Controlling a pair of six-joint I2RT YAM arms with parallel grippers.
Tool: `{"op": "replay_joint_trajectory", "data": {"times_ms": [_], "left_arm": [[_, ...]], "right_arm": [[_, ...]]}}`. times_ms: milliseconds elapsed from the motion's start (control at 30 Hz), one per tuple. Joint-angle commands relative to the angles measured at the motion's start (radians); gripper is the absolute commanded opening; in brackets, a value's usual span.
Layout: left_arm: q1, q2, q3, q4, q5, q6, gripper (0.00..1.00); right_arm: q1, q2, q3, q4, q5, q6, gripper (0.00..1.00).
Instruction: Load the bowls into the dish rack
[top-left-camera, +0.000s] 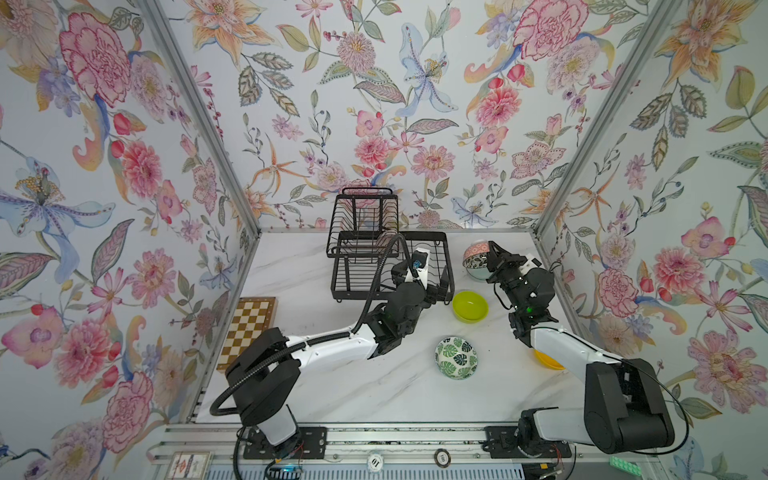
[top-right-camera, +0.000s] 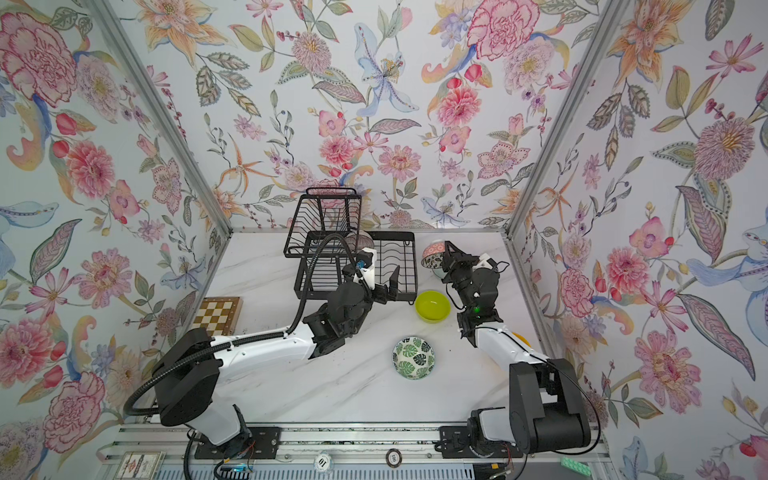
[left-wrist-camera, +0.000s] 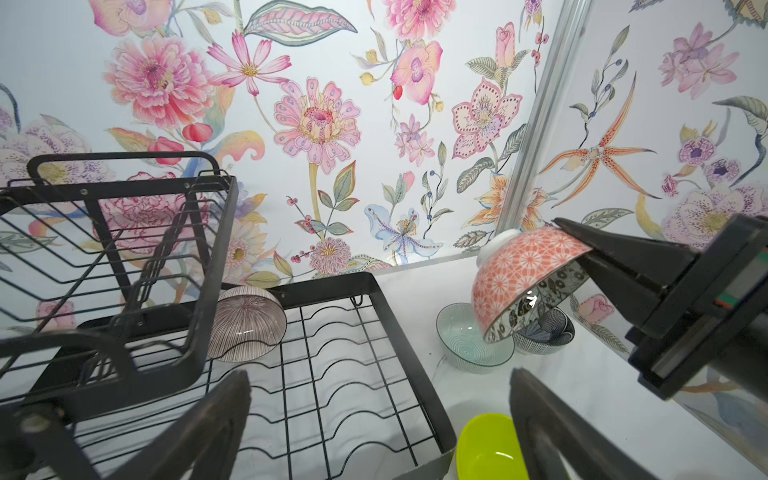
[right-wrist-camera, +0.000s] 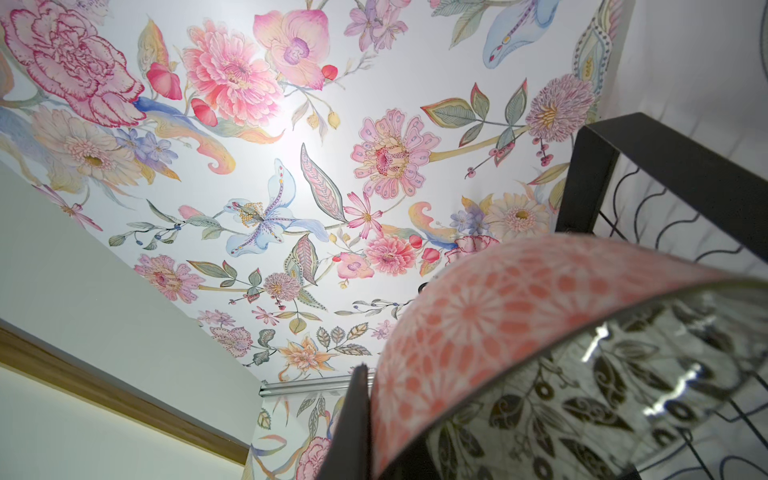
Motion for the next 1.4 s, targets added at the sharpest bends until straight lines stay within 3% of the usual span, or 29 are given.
{"op": "replay_joint_trajectory", "data": {"times_ms": [0,467,900,1367], "left_arm": [[0.004,-0.082,-0.062,-0.106,0.032,-0.052,0.99],[0.088,-0.304,-0.413,-0.018,0.209,-0.134,0.99],[0.201,-0.356,-0.638,0.185,0.261,-0.210,0.99],[0.207,-0.241,-0.697,0.437,0.281,-0.236,0.99]], "right_arm": [[0.000,-0.037,0.036,0.026,-0.029,-0.141,0.00],[0.118,-0.002,0.123,-0.060,0.026,-0.468,0.00],[0.239,0.169,0.157,0.042,0.189,-0.483,0.00],[0.343,0.495,0.341,0.186,0.248,-0.399,0.00]]}}
